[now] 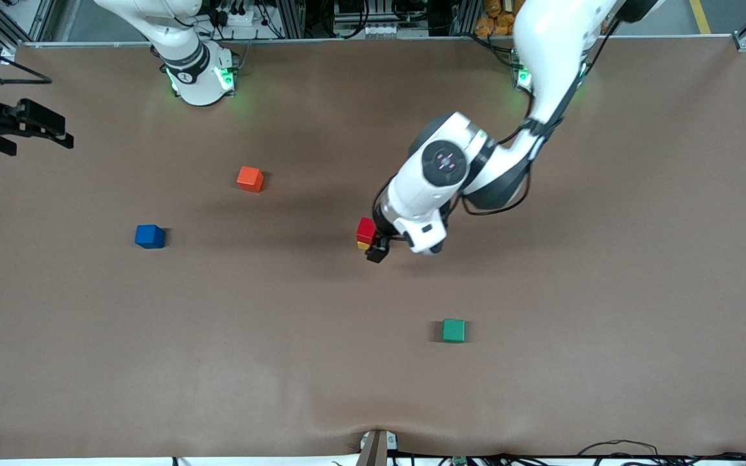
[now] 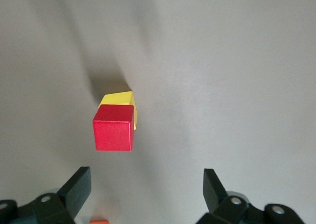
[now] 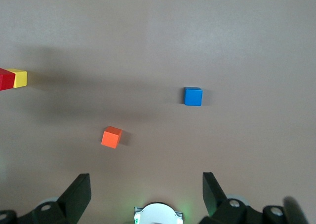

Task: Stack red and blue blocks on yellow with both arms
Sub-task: 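Raise the left gripper away while the right gripper reaches the blue cube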

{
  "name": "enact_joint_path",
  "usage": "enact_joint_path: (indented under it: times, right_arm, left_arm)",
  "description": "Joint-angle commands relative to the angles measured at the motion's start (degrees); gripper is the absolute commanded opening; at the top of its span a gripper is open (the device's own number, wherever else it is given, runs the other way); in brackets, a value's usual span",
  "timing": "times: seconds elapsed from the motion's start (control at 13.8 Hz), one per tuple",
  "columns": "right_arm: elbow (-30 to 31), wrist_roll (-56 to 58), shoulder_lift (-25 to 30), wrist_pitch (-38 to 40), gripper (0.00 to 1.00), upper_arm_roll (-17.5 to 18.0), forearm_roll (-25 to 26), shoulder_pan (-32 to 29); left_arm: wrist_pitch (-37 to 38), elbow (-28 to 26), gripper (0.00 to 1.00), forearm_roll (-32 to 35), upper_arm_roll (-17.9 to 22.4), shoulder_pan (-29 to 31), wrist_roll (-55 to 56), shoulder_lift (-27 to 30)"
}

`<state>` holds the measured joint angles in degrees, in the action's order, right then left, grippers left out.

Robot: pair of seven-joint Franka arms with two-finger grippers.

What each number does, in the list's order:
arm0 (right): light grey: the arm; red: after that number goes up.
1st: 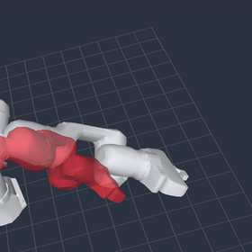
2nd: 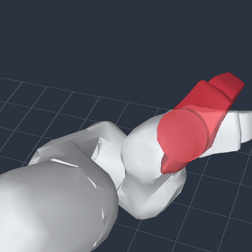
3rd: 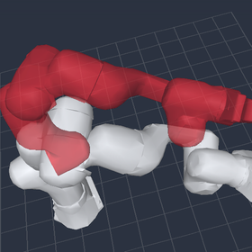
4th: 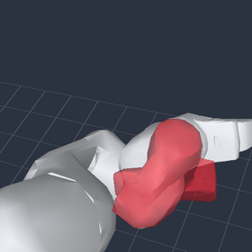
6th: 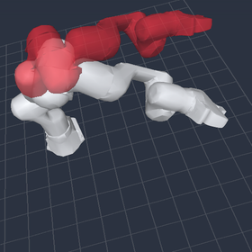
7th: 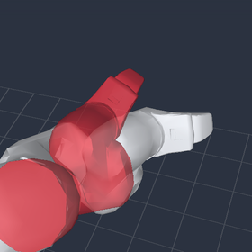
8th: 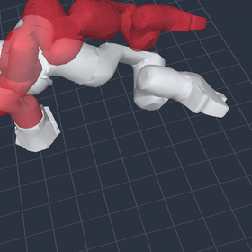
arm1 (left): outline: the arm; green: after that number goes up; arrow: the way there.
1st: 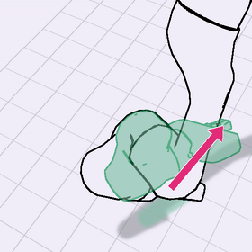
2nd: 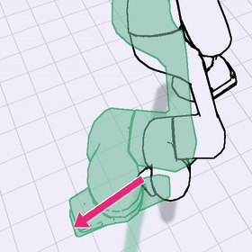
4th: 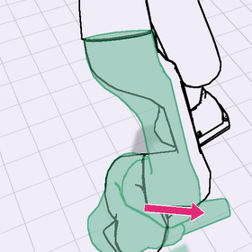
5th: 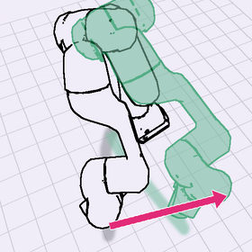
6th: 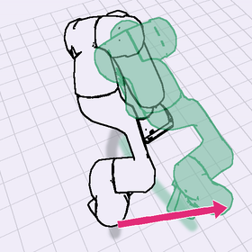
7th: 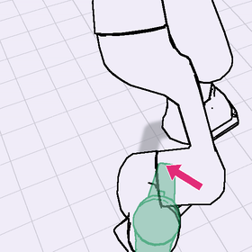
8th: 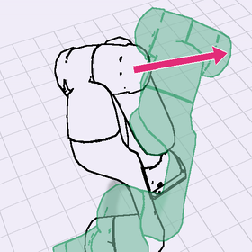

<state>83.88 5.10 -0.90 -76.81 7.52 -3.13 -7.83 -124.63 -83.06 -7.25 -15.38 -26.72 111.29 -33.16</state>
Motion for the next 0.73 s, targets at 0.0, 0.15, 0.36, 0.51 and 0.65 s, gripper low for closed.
enact_joint_path:
  times: [0.0,0.15,0.36,0.51,0.65]
  right_arm:
    - [-1.3,-0.2,-2.4,0.5,1.00,0.8,-0.6,-1.7]
    - [-1.3,-0.2,-5.2,0.7,1.00,0.8,0.1,-1.7]
    - [-1.0,-0.2,-7.6,0.7,1.00,0.7,0.2,-2.5]
    - [-1.2,0.0,-10.1,0.6,1.00,0.7,0.3,-3.6]
    - [-1.3,0.2,-12.2,-0.1,1.00,0.8,0.1,-5.2]
  left_arm:
    - [6.0,-1.6,1.00,0.9,0.3,2.0,-3.0,5.8]
    - [12.5,-1.6,1.00,2.9,0.4,5.1,-9.4,10.0]
    - [19.2,-1.6,1.00,5.7,0.7,7.2,-23.4,14.7]
    - [21.9,-1.7,1.00,7.2,0.5,11.0,-30.0,17.9]
    - [24.9,-1.8,1.00,7.3,0.6,12.6,-32.7,20.4]
